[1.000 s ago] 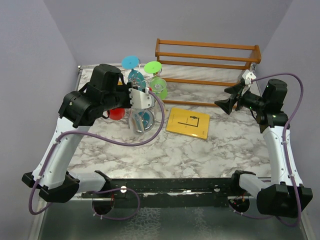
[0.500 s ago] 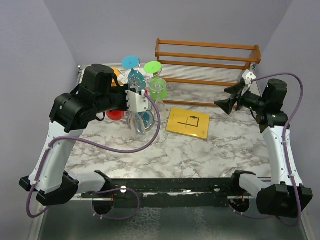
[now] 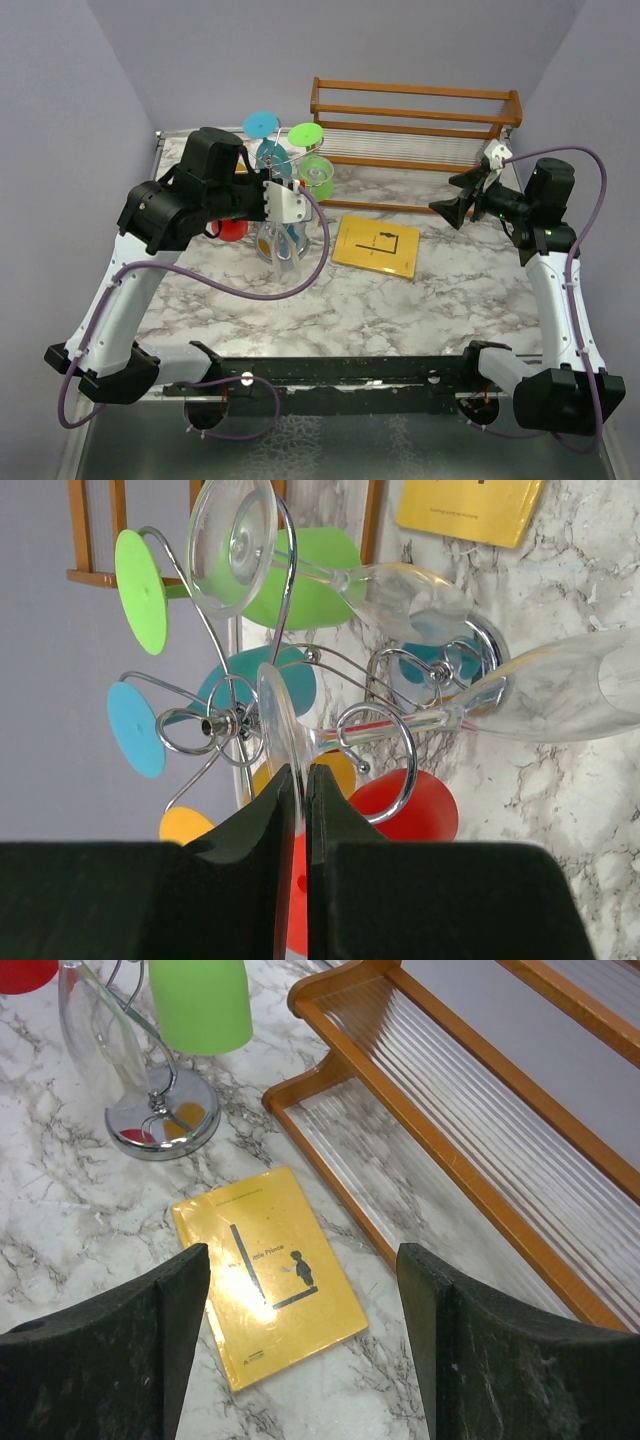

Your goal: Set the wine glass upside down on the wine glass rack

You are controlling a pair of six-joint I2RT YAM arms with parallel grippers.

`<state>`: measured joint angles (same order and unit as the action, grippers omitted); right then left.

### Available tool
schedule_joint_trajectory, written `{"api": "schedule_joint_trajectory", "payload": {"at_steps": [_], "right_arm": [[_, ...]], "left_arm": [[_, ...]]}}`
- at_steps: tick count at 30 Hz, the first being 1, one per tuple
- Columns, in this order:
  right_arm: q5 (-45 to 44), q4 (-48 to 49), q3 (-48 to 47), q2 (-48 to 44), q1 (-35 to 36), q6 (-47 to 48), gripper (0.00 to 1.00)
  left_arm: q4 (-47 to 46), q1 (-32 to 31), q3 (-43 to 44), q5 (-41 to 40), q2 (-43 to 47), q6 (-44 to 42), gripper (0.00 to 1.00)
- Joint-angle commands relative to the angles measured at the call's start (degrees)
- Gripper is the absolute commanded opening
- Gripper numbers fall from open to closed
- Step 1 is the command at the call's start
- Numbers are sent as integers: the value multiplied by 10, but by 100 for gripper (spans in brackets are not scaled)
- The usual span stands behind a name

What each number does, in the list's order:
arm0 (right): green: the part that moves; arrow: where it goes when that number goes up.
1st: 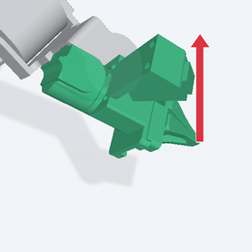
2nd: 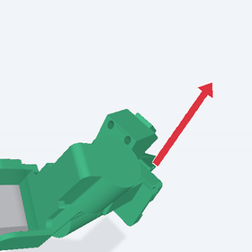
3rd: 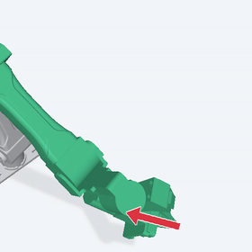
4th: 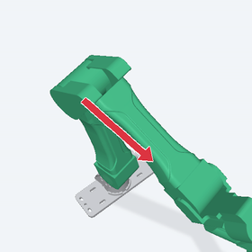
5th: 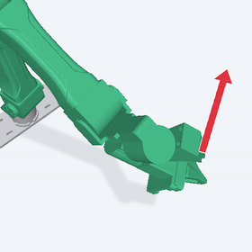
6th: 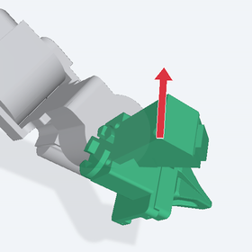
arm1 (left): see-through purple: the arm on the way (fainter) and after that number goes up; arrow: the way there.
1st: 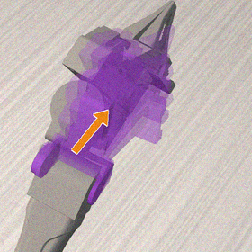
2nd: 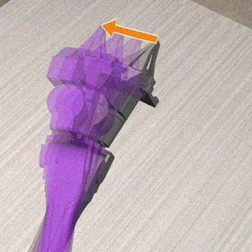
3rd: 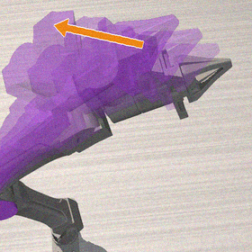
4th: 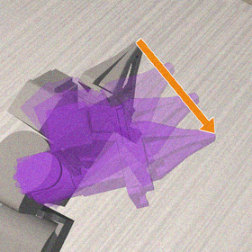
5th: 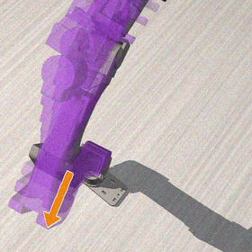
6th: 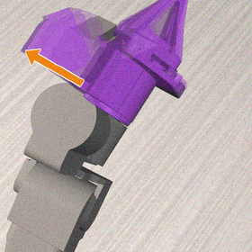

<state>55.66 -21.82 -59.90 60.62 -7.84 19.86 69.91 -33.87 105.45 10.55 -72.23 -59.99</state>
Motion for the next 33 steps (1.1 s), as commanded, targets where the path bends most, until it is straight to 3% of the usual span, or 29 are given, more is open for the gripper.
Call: {"api": "schedule_joint_trajectory", "payload": {"at_steps": [1, 33], "right_arm": [[11, 6, 4, -3, 0, 11, 75], [10, 4, 2, -7, 0, 12, 76]], "left_arm": [[-31, -2, -5, 24, -3, 2, 3], [-33, -10, -27, 57, -4, 55, 24]]}}
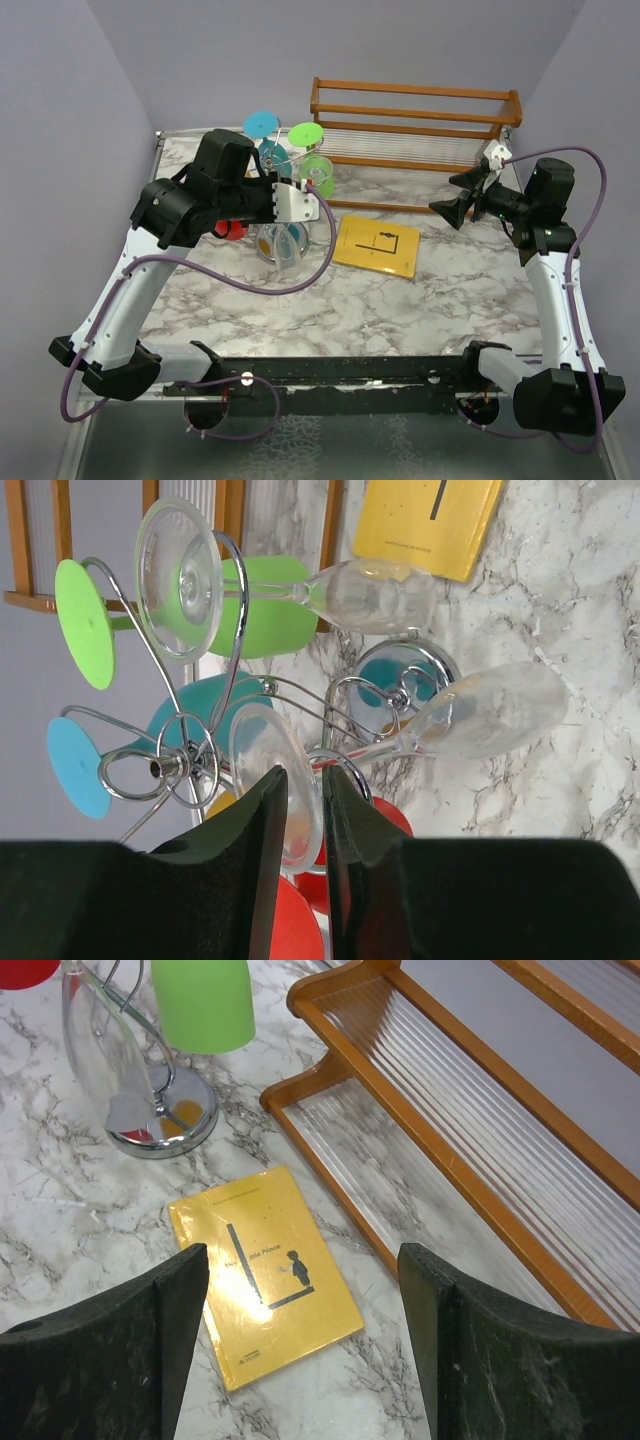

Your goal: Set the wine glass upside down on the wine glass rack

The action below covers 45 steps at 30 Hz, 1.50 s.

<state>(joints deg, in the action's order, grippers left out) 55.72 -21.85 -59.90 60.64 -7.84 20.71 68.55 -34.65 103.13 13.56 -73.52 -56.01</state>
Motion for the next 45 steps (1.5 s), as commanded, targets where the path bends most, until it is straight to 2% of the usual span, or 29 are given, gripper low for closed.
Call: {"api": "schedule_joint_trajectory", "payload": {"at_steps": [1, 13, 22, 32, 39, 45], "right_arm": [[10, 5, 2, -8, 0, 3, 76], [10, 5, -4, -10, 0, -2, 76], [0, -29, -27, -3, 0, 11, 77], [-35, -78, -62, 3, 0, 18, 77], [-61, -98, -88, 20, 0, 13, 78], [-83, -105, -101, 25, 0, 6, 80]], "left_arm": [[-19, -2, -4, 30, 9, 17, 25], [-27, -2, -16, 33, 14, 35, 37], [-46, -2, -14, 27, 14, 73, 52], [-113, -2, -5, 18, 19, 165, 68], [-148, -2, 4, 6, 30, 248, 73], [-190, -2, 26, -46, 35, 326, 88]]}}
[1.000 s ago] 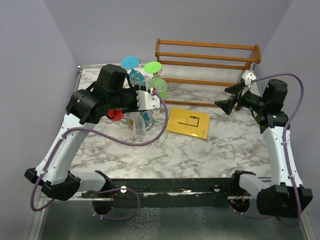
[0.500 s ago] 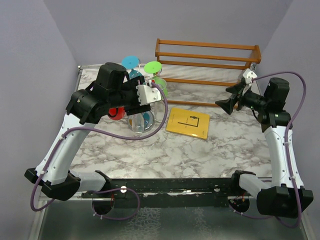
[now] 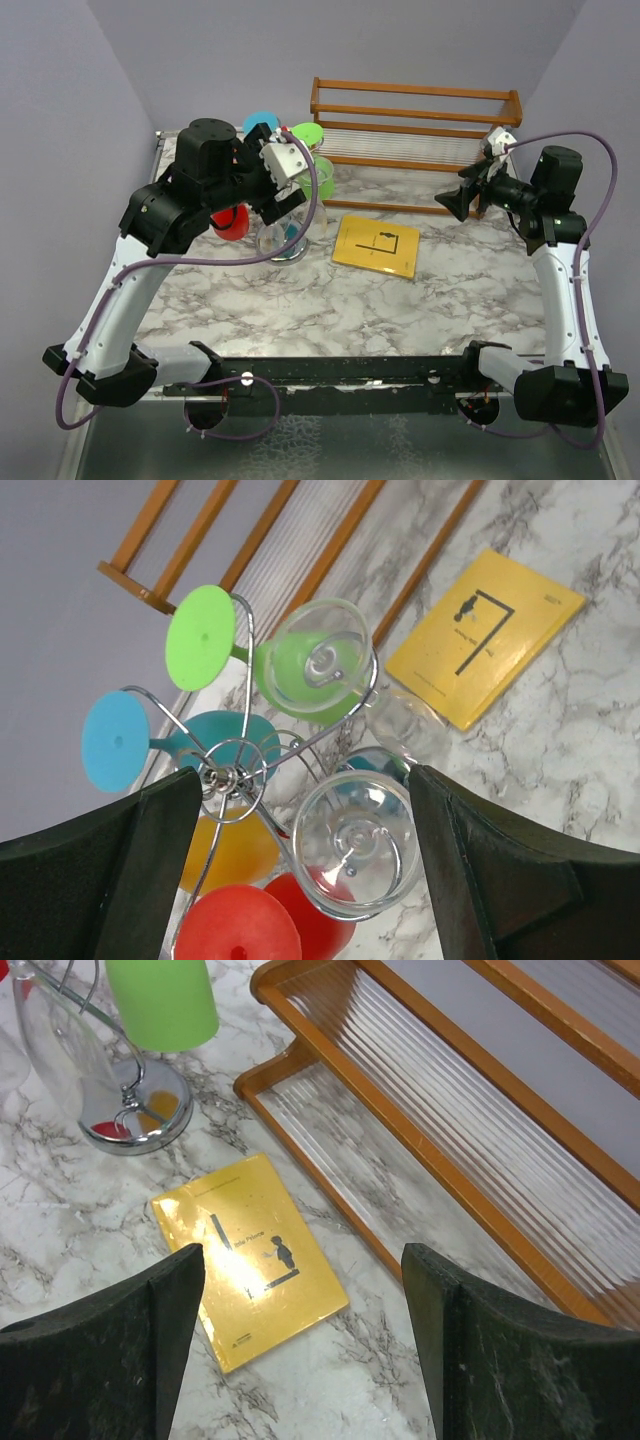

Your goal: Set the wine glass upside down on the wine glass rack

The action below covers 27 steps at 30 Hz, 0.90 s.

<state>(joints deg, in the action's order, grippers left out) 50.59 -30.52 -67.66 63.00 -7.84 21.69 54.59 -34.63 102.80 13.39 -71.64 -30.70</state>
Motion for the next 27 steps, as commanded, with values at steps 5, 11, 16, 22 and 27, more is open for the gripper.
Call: {"api": "schedule_joint_trajectory", "payload": {"at_steps": [5, 11, 16, 22, 27], "right_arm": [[-59, -35, -30, 1, 0, -8, 81], [-113, -53, -35, -3, 0, -12, 84], [-158, -68, -41, 0, 0, -12, 88], [-202, -68, -45, 5, 0, -21, 97], [-234, -77, -76, 35, 0, -39, 100]], "left_arm": [[-79, 4, 34, -102, 22, 112, 95], [-101, 11, 29, -145, 34, 118, 99], [-114, 19, 34, -187, 46, 119, 99], [-135, 31, 34, -264, 60, 118, 99], [-170, 63, 12, -335, 78, 139, 99]]}}
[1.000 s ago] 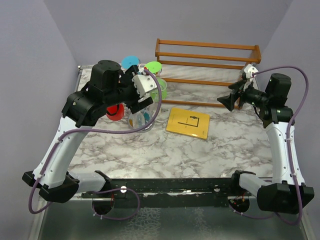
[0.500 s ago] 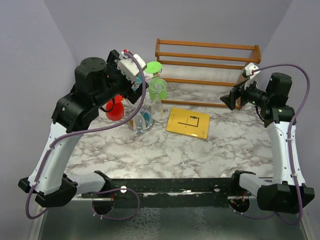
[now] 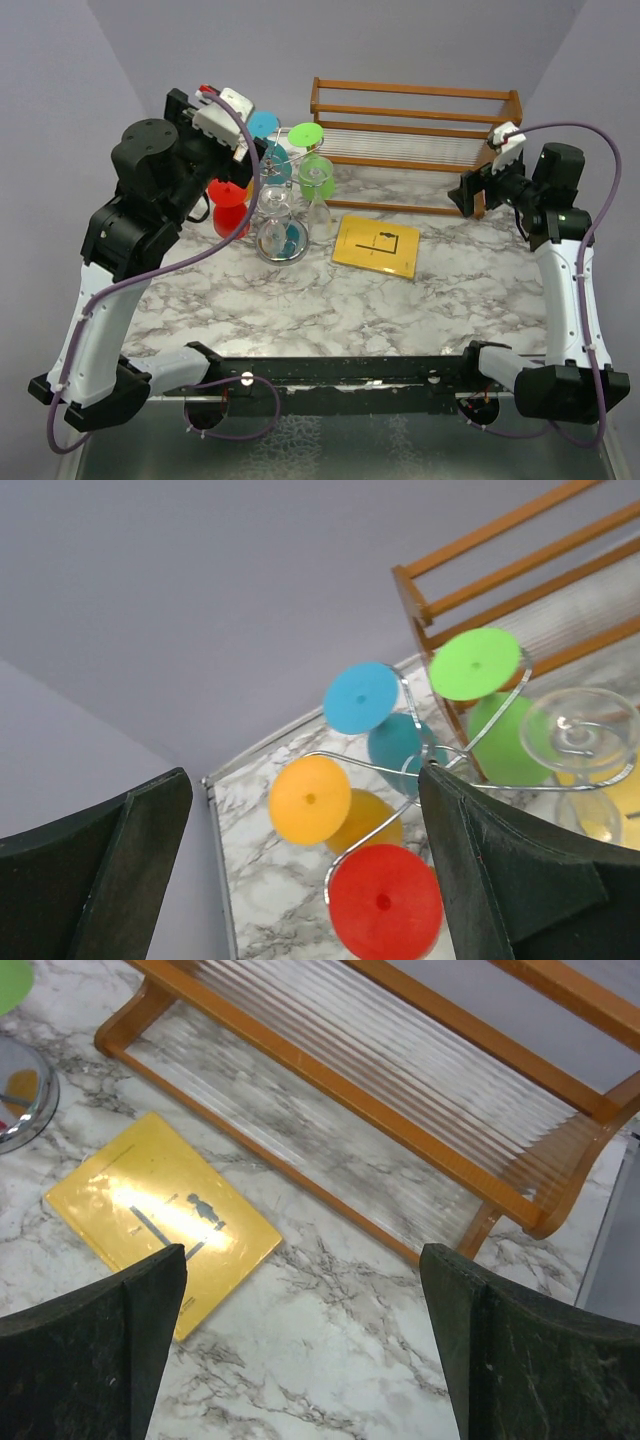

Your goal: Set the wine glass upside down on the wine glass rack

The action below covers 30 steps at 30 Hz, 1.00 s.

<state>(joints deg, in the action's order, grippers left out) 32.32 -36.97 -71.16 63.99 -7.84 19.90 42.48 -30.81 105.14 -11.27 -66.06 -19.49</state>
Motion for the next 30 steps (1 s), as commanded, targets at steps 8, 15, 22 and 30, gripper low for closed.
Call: {"api": "schedule_joint_trajectory", "payload": {"at_steps": [8, 15, 22, 30], "right_arm": [[-54, 8, -71, 54, 0, -57, 100], [-57, 17, -99, 74, 0, -81, 100], [-15, 64, -83, 73, 0, -92, 100], [-55, 134, -48, 33, 0, -67, 100]], "left_arm": [[-102, 131, -92, -108, 64, 81, 99], [-150, 244, -204, -74, 112, 145, 99], [-166, 377, -270, 41, 117, 201, 99], [-239, 388, -323, -10, 123, 200, 99]]}}
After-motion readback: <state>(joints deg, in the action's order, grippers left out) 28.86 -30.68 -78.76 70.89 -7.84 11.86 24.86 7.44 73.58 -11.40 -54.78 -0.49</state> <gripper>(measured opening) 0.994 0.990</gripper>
